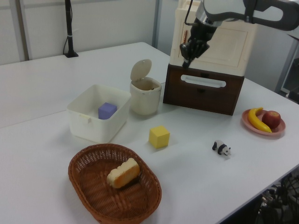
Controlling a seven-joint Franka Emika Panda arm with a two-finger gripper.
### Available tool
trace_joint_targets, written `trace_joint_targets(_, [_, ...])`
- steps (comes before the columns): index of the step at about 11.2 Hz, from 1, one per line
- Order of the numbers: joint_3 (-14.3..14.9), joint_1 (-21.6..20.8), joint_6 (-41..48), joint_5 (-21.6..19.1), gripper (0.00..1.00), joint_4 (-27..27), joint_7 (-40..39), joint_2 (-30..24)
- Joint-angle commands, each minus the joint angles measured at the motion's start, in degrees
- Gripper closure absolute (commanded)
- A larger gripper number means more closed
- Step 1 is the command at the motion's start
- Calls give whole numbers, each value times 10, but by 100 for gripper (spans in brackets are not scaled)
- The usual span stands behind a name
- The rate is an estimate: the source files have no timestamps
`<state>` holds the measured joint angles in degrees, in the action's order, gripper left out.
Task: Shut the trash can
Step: 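Move the gripper from above the cabinet toward the trash can, then lower the open gripper over the trash can's raised lid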
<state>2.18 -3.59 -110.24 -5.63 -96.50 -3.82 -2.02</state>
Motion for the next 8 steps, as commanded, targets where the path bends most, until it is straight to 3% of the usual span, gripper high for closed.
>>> trace_joint_targets(1, [5,0,-104,-29,100,7,-2,41])
trace_joint_targets(3, [5,2,-135,-48,100,30,-6,75])
trace_joint_targets(8, [-9,2,-247,-42,100,72,-33,137])
